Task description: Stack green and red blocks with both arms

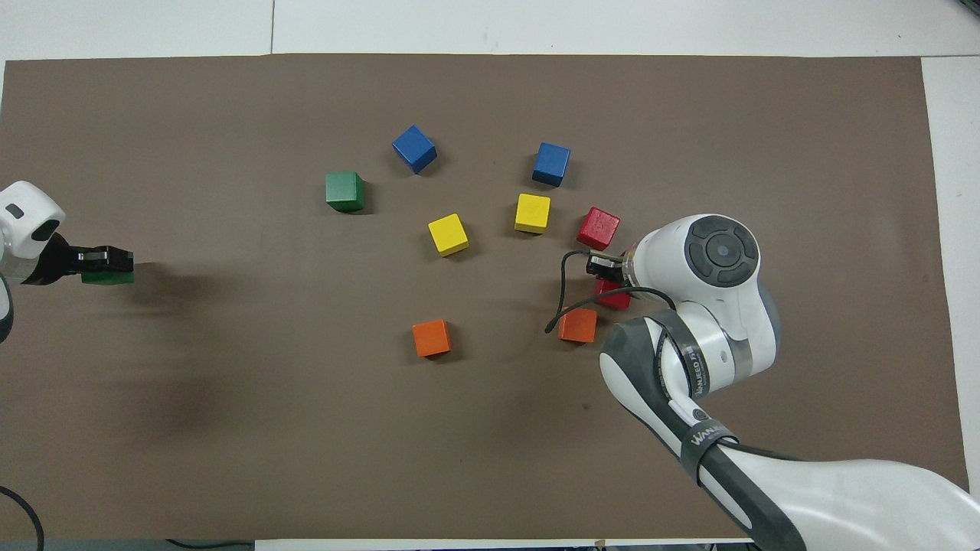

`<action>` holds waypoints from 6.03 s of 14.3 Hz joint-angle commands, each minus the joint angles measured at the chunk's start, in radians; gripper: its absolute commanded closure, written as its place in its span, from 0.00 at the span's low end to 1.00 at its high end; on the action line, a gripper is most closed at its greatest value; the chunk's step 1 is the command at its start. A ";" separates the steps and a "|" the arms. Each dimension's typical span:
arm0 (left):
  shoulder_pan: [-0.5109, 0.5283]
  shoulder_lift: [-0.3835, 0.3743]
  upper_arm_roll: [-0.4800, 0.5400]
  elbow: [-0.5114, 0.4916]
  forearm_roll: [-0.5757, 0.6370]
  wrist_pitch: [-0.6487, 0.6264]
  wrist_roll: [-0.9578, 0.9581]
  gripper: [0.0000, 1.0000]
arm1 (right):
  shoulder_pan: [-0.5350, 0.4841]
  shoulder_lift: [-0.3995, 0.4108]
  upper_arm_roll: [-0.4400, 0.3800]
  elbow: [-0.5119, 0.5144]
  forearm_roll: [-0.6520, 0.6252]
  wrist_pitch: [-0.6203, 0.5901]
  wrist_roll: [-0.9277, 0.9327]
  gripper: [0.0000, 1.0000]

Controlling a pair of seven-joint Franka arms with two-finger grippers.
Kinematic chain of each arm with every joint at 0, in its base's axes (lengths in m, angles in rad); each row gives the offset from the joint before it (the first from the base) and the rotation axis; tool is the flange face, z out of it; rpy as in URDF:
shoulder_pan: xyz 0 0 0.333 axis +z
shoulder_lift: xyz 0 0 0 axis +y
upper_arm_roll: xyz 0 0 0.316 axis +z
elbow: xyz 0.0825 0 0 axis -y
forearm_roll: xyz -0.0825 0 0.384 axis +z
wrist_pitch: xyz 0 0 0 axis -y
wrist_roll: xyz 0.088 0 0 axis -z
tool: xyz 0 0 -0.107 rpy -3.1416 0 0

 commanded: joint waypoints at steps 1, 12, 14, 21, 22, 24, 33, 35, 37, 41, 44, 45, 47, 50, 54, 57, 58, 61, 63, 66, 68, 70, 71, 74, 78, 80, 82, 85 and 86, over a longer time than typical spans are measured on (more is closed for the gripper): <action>0.000 0.019 -0.009 -0.020 -0.003 0.055 0.000 1.00 | -0.093 -0.031 -0.004 0.104 0.009 -0.143 -0.196 0.92; -0.007 0.054 -0.009 -0.008 0.058 0.097 0.015 0.00 | -0.395 0.006 -0.006 0.183 0.016 -0.122 -0.726 0.93; -0.007 0.054 -0.010 -0.005 0.058 0.092 0.015 0.00 | -0.403 0.015 -0.006 0.166 0.016 -0.102 -0.730 0.93; -0.107 0.063 -0.013 0.311 0.054 -0.240 -0.033 0.00 | -0.438 0.017 -0.004 0.084 0.016 -0.042 -0.811 0.93; -0.146 0.068 -0.013 0.339 0.051 -0.252 -0.105 0.00 | -0.446 0.017 -0.004 0.080 0.016 -0.042 -0.823 0.93; -0.257 0.083 -0.012 0.368 0.049 -0.241 -0.284 0.00 | -0.457 0.015 -0.004 0.072 0.016 -0.041 -0.846 0.93; -0.514 0.279 -0.010 0.497 0.003 -0.149 -0.485 0.00 | -0.461 0.014 -0.004 0.035 0.016 -0.018 -0.851 0.93; -0.516 0.301 -0.010 0.497 0.014 -0.117 -0.483 0.00 | -0.461 0.015 -0.004 0.035 0.016 0.008 -0.851 0.93; -0.516 0.303 -0.010 0.489 0.026 -0.086 -0.483 0.00 | -0.461 0.020 -0.004 0.035 0.016 0.028 -0.851 0.93; -0.525 0.323 -0.010 0.468 0.028 -0.040 -0.485 0.00 | -0.461 0.032 -0.004 0.035 0.016 0.032 -0.851 0.92; -0.523 0.321 -0.010 0.422 0.029 0.015 -0.485 0.00 | -0.461 0.043 -0.004 0.035 0.018 0.047 -0.848 0.92; -0.523 0.323 -0.010 0.420 0.029 0.017 -0.485 0.00 | -0.460 0.046 -0.004 0.035 0.016 0.053 -0.846 0.92; -0.522 0.327 -0.010 0.422 0.029 0.020 -0.485 0.00 | -0.460 0.046 -0.004 0.035 0.018 0.053 -0.846 0.92; -0.525 0.330 -0.010 0.417 0.029 0.021 -0.492 0.11 | -0.460 0.046 -0.004 0.035 0.018 0.053 -0.845 0.92; -0.550 0.327 -0.009 0.374 0.031 0.086 -0.525 0.20 | -0.460 0.046 -0.006 0.035 0.018 0.053 -0.846 0.44; -0.563 0.323 0.001 0.364 0.034 0.081 -0.528 0.71 | -0.461 0.046 -0.006 0.035 0.018 0.055 -0.855 0.00; -0.568 0.321 0.010 0.362 0.049 0.078 -0.525 1.00 | -0.461 0.046 -0.006 0.037 0.016 0.055 -0.855 0.00; -0.566 0.320 0.010 0.379 0.071 0.052 -0.531 1.00 | -0.449 0.043 -0.004 0.076 0.018 0.029 -0.843 0.00; -0.554 0.320 0.008 0.420 0.066 0.002 -0.532 1.00 | -0.440 0.034 0.003 0.135 0.016 -0.043 -0.817 0.00; -0.481 0.268 0.010 0.448 0.031 -0.096 -0.516 1.00 | -0.361 0.038 0.003 0.280 0.016 -0.218 -0.663 0.00; -0.413 0.203 0.008 0.436 0.031 -0.170 -0.459 1.00 | -0.295 0.046 0.003 0.360 0.009 -0.296 -0.525 0.00; -0.343 0.153 0.010 0.428 0.029 -0.257 -0.324 1.00 | -0.221 0.060 0.002 0.391 -0.002 -0.312 -0.382 0.00; -0.305 0.131 0.010 0.414 0.029 -0.278 -0.266 1.00 | -0.184 0.064 0.002 0.391 -0.011 -0.297 -0.327 0.00; -0.191 0.065 0.010 0.342 0.029 -0.301 -0.070 1.00 | -0.107 0.069 0.003 0.394 -0.047 -0.271 -0.159 0.02; -0.097 -0.010 0.010 0.203 0.029 -0.244 0.031 1.00 | -0.034 0.116 0.003 0.383 -0.048 -0.231 -0.024 0.05; -0.060 -0.044 0.008 0.120 0.029 -0.168 0.070 1.00 | -0.034 0.127 0.003 0.382 -0.047 -0.228 0.002 0.05; -0.034 -0.058 0.008 0.075 0.005 -0.123 0.115 1.00 | -0.032 0.130 0.003 0.380 -0.045 -0.228 0.055 0.06; -0.020 -0.075 0.008 0.014 0.001 -0.030 0.149 1.00 | -0.026 0.149 0.003 0.380 -0.045 -0.197 0.122 0.06; -0.020 -0.081 0.010 -0.023 -0.008 0.019 0.147 1.00 | -0.027 0.159 0.003 0.380 -0.045 -0.191 0.125 0.06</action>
